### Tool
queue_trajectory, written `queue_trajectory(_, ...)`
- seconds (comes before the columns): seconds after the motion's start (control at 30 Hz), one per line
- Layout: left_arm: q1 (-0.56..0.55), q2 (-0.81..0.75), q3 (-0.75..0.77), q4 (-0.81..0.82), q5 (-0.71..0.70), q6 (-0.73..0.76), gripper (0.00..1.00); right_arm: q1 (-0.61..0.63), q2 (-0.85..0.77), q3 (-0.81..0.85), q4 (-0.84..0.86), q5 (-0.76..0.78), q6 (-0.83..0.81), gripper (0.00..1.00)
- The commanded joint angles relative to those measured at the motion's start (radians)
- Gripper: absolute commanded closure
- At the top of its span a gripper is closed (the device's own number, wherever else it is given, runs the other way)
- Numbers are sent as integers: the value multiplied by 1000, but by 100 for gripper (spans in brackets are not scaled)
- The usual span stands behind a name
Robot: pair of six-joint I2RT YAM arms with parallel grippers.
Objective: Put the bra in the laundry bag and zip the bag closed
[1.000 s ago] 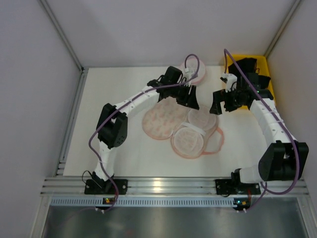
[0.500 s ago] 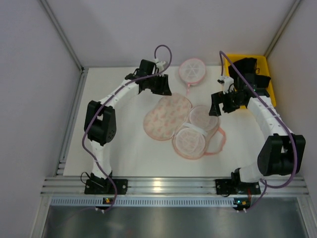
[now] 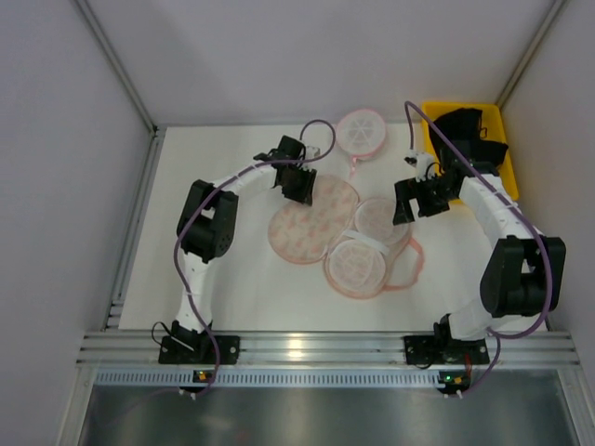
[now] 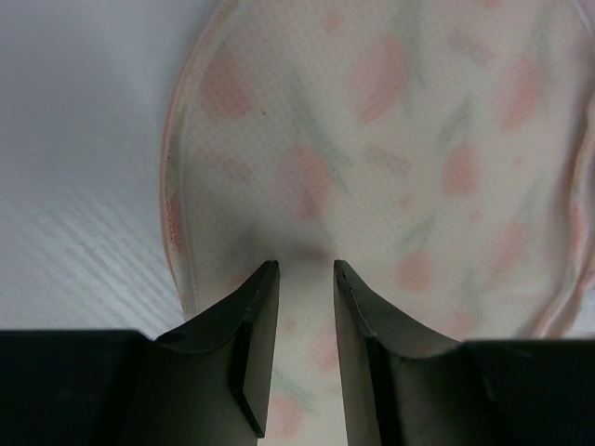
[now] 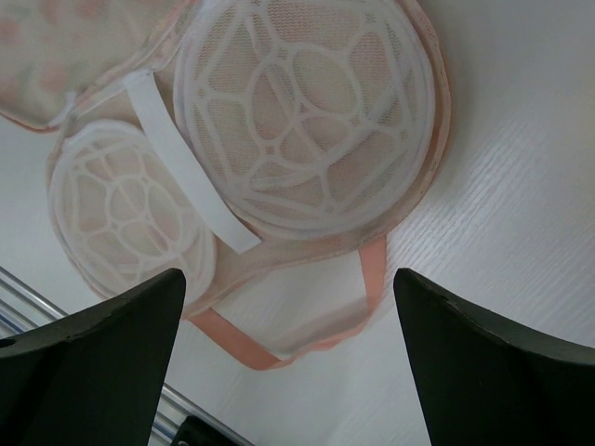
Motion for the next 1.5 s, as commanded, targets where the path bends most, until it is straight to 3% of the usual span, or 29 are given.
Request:
queue_trajectory(0.0,29,-55,-44,-56,-113,1,64,8,6,61,-13,8,-1,5)
queue_trajectory(0.23,129,-205,-268,-141,-197,-45,65,5,25,110,-2,18,55,9)
queue_trajectory(0.4,246,-297,-389,-160,-171,-56,65,-2,25,151,48,42,79,11)
queue_trajectory(0.5,273,-313,-379,-168,-133,-7,60,-25,60,225,53,30,84,11)
queue_trajectory(0.7,275,-299,-259,-178,-64,96,53,-184,222,652,-32,4,66,12)
queue_trajectory(0.8,275,-305,-195,-185,25,145,47,-255,298,777,-50,22,32,12)
queue_trajectory(0.93,273,-322,-123,-185,111,145,44,-327,351,787,33,81,-14,18)
queue_trajectory(1.0,273,-331,-95,-185,135,130,37,-356,394,787,53,97,-48,21)
queue_trajectory(1.17,275,-350,-86,-185,180,110,35,-380,476,724,168,123,-184,37)
queue_trajectory(1.47,275,-364,-130,-217,165,79,34,-374,680,794,222,202,-229,40)
